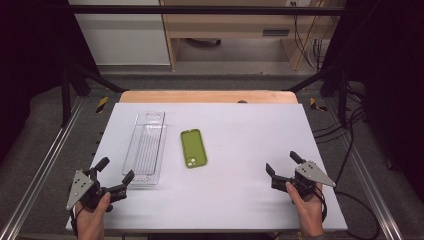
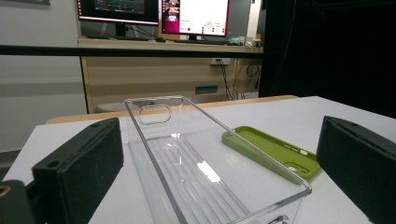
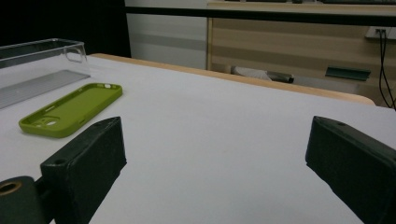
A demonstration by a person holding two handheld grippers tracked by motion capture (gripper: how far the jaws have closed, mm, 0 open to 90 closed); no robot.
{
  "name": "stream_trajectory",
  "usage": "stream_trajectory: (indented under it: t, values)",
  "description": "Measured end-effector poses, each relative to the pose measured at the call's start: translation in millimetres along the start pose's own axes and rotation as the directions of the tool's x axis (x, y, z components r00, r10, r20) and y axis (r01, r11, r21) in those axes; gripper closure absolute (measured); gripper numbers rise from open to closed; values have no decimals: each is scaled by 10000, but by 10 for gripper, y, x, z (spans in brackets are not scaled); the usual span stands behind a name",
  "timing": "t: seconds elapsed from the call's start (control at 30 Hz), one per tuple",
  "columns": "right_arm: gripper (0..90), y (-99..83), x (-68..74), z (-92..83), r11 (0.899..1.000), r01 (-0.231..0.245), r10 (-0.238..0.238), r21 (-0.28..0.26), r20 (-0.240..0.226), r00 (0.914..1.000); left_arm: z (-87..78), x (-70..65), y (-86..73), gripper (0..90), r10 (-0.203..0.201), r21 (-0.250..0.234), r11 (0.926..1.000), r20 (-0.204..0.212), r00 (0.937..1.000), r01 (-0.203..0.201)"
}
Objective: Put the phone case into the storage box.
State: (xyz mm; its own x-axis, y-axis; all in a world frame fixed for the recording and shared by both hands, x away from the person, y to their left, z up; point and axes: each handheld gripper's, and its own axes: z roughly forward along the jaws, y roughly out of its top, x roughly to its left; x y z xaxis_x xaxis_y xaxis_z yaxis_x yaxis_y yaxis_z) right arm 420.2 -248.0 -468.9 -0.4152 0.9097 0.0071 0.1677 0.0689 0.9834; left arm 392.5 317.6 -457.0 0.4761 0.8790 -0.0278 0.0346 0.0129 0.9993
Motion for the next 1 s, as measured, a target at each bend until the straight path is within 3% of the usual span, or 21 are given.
stream_trajectory:
  t: [0.23,0.47,0.83,1.0]
  values:
    - [49,-9,19,11,9997,14,-15,231,72,10000,-2,-9,0,5,24,18,10000,11,10000,-24]
    - [58,10,111,42,9988,220,-209,449,-239,9995,-7,0,-12,6,-11,66,10000,-44,10000,12]
    - [50,131,276,274,9891,516,-402,1378,-842,9956,-13,11,-18,7,-81,45,10000,-56,10000,81]
    - [50,211,344,373,9863,635,-483,1523,-1017,9936,-8,1,-20,7,-78,73,9999,-3,10000,78]
